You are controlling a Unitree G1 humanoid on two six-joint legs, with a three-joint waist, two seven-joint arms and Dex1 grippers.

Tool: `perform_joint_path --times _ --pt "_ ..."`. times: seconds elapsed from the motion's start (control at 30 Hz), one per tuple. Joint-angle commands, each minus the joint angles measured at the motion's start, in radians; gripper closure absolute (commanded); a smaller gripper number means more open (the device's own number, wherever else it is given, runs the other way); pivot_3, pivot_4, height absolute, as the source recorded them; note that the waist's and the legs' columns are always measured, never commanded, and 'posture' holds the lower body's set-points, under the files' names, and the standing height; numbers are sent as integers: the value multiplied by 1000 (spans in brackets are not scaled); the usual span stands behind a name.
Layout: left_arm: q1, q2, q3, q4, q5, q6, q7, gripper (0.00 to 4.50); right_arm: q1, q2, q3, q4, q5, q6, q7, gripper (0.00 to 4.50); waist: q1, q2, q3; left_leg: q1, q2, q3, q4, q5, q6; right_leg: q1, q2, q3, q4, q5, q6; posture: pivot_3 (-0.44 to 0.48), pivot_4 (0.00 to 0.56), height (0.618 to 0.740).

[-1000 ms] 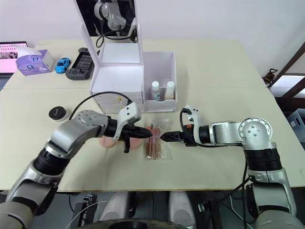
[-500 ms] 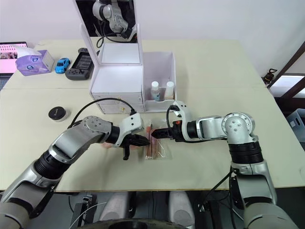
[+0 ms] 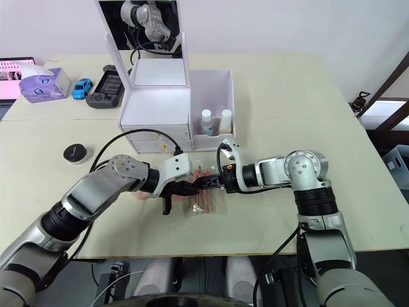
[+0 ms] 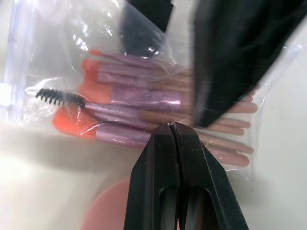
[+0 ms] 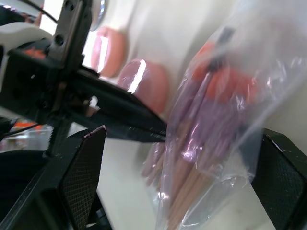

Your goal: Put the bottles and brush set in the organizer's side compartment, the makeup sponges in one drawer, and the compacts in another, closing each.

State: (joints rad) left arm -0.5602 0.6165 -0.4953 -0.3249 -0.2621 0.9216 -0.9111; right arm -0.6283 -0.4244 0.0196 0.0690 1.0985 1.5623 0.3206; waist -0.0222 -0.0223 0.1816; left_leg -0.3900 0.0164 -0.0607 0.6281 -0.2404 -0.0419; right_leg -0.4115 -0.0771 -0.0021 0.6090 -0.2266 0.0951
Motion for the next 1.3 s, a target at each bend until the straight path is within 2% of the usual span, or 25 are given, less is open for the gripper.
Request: perform_joint_path --times 0.03,0.23,0.27,0.33,0.53,0.57,0.83,1.03,1.17,1.3 --pt "25 10 22 3 -14 58 14 4469 35 24 7 40 -41 48 26 0 0 0 0 0 0 0 0 0 0 0 0 0 0 0 0 0 150 740" --pt "34 7 32 -10 -28 74 22 4469 62 75 -42 94 -111 20 25 0 -4 0 -1 1 0 0 0 0 0 0 0 0 0 0 0 0 150 740" --pt "33 7 30 -11 -29 74 22 4497 63 79 -52 99 -121 15 22 268 -5 0 -1 1 0 0 0 0 0 0 0 0 0 0 0 0 150 740" --pt "30 9 26 -11 -27 71 23 4500 66 80 -67 100 -144 7 15 943 -5 0 -1 1 0 0 0 0 0 0 0 0 0 0 0 0 150 740" --pt "23 8 36 -14 -29 66 27 4500 90 78 -97 35 -144 52 35 4090 -1 0 -2 -1 0 0 0 0 0 0 0 0 0 0 0 0 150 740" --pt "22 8 37 -14 -29 63 26 4500 96 79 -98 29 -146 52 36 4452 0 -1 -2 0 0 0 0 0 0 0 0 0 0 0 0 0 150 740" --pt "6 -19 93 -9 -85 54 6 4500 139 59 -169 -70 -105 52 31 4452 8 -1 -2 -1 0 0 1 0 0 0 0 0 0 0 0 0 150 740" --pt "-6 -107 271 -36 -227 61 22 4500 161 -22 -267 -250 13 44 31 4452 10 2 1 -6 -3 0 1 0 0 -2 -3 0 -2 -1 2 0 150 740" --pt "-3 -117 414 -66 -371 59 -23 4500 135 -21 -354 -451 82 -123 85 4452 4 2 2 -8 -3 0 0 0 0 -5 -2 0 -2 -1 3 0 150 740" --pt "4 -102 525 -88 -481 35 -48 4500 81 -98 -335 -566 15 -339 229 4452 6 2 2 -8 -2 0 -1 0 0 -6 -1 0 0 -1 3 0 150 740"
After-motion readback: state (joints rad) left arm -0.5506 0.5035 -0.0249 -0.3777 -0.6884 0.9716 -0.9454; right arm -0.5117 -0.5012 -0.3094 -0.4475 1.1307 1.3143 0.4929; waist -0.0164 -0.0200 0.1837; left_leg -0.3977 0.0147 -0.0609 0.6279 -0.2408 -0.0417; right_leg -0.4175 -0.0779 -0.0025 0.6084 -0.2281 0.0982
